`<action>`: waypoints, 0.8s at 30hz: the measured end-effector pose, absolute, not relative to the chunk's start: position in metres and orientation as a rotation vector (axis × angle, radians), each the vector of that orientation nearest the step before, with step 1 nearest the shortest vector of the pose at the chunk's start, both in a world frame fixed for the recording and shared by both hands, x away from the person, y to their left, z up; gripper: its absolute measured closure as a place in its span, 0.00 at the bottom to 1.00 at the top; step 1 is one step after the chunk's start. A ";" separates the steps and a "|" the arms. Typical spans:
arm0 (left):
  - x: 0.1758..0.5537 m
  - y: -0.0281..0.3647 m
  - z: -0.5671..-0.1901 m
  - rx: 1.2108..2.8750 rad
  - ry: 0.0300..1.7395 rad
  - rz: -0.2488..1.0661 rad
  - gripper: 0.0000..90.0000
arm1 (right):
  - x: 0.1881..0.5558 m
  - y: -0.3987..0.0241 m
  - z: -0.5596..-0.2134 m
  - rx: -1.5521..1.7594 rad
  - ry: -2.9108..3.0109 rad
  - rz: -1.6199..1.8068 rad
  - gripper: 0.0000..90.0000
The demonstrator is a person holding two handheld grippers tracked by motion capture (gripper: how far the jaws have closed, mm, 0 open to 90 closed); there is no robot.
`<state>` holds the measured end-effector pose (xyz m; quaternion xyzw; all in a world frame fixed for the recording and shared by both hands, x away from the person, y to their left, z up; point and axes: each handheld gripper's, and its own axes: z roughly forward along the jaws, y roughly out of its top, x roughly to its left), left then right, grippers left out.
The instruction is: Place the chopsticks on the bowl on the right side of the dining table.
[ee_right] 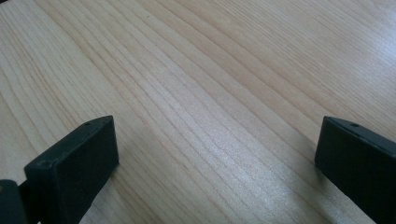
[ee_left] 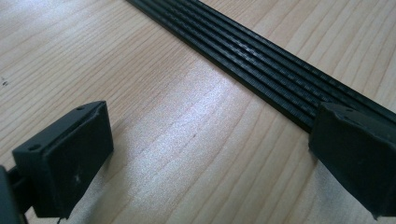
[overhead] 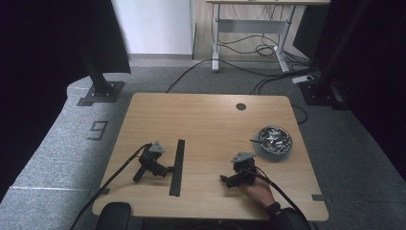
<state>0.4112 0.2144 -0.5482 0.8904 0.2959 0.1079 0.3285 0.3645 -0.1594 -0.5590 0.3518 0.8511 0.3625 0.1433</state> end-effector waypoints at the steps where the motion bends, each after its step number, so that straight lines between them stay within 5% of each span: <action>1: 0.411 0.214 -0.548 2.331 0.774 0.282 0.00 | 0.364 -0.159 -0.559 1.016 2.453 1.045 0.00; 24: 0.411 0.215 -0.548 2.330 0.773 0.282 0.00 | 0.365 -0.159 -0.558 1.013 2.464 1.034 0.00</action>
